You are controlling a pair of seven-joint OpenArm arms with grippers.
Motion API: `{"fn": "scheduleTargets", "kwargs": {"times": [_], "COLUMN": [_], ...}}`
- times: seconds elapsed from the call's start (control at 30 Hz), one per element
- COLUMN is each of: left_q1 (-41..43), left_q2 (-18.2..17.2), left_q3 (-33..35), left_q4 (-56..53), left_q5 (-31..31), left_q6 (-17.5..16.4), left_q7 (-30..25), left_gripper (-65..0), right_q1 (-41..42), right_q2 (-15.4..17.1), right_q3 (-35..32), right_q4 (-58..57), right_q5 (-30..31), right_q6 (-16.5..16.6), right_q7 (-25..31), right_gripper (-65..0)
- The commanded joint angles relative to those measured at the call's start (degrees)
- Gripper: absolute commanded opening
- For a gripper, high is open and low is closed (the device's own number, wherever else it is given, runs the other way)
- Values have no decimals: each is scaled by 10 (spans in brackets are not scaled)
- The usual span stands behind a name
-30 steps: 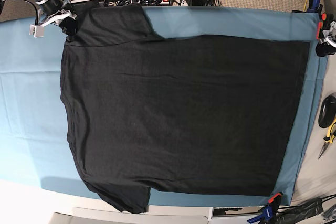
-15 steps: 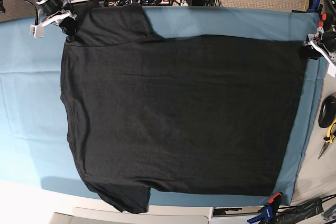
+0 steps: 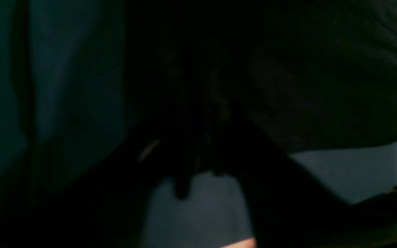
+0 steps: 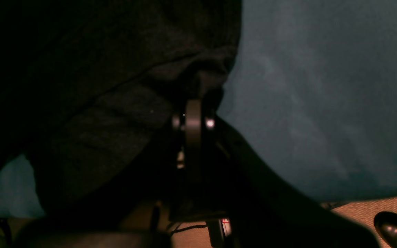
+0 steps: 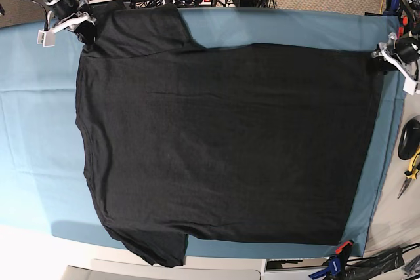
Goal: Fold the T-shirt properly
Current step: 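Close both grippers on the shirt edge at its two corners, then lift the gripped edge with both grippers and pull it toward the arms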
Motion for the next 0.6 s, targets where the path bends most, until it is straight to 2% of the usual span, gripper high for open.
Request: {"fn": "scheduleTargets", "kwargs": {"times": [0.0, 0.1, 0.3, 0.57], "left_q1": [0, 0, 1, 19], "left_q2": [-8, -8, -11, -47], "left_q3": [-1, -1, -1, -2], "left_q4": [4, 4, 4, 4], "left_q5": [1, 1, 3, -8], "left_q6": [0, 0, 0, 0], "left_q7": [9, 8, 9, 18], "left_gripper": [-594, -648, -650, -650], "right_q1": [-5, -5, -5, -18], "right_q2": [5, 5, 8, 56], "right_q3": [3, 3, 3, 4], "right_q4": [3, 3, 4, 68], "right_q5": [-16, -16, -16, -23], "right_q6": [-3, -3, -3, 16], "right_q7": [-4, 7, 5, -26], "right_gripper": [-650, -650, -650, -650]}}
